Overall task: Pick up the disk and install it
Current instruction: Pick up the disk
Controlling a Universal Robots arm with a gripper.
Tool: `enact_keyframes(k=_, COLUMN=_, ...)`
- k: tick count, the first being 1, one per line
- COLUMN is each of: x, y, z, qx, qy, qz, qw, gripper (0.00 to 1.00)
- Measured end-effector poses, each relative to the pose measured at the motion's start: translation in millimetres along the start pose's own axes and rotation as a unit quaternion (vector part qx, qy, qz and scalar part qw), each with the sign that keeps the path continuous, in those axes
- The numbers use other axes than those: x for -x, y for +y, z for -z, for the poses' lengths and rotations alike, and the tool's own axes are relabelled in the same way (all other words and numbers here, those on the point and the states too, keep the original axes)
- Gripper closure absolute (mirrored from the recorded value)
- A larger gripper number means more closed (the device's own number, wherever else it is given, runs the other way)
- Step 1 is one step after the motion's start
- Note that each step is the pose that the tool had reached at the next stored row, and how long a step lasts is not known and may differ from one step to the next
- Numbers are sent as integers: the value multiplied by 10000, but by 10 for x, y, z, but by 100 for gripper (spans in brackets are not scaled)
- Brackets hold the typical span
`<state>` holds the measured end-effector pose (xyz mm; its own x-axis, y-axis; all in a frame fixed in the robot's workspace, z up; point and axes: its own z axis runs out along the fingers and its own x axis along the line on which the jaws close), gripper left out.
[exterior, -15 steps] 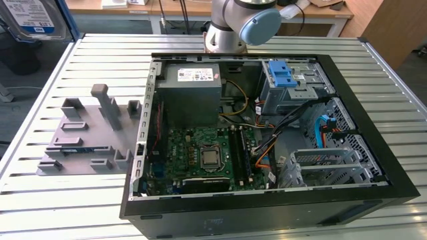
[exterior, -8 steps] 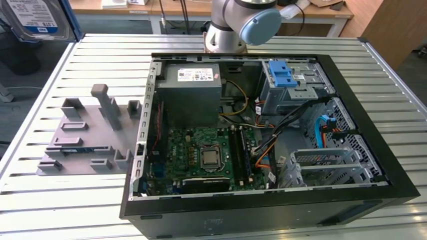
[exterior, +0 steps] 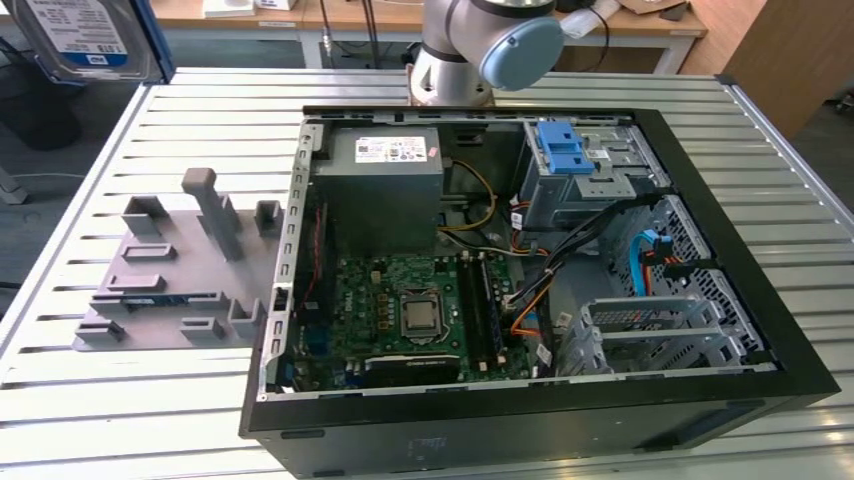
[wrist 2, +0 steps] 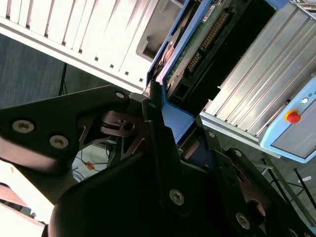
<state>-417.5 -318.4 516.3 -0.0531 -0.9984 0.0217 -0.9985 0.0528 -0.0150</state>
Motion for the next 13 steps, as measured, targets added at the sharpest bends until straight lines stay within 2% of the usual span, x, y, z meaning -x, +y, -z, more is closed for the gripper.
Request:
enact_keyframes(k=5, x=-4, y=-59, z=-2, qx=-1, qy=0, qz=0, qw=10000, gripper=64)
enact_keyframes(k=13, x=-85, y=-171, z=-5, qx=2, qy=0, qz=1, qw=10000, gripper=64)
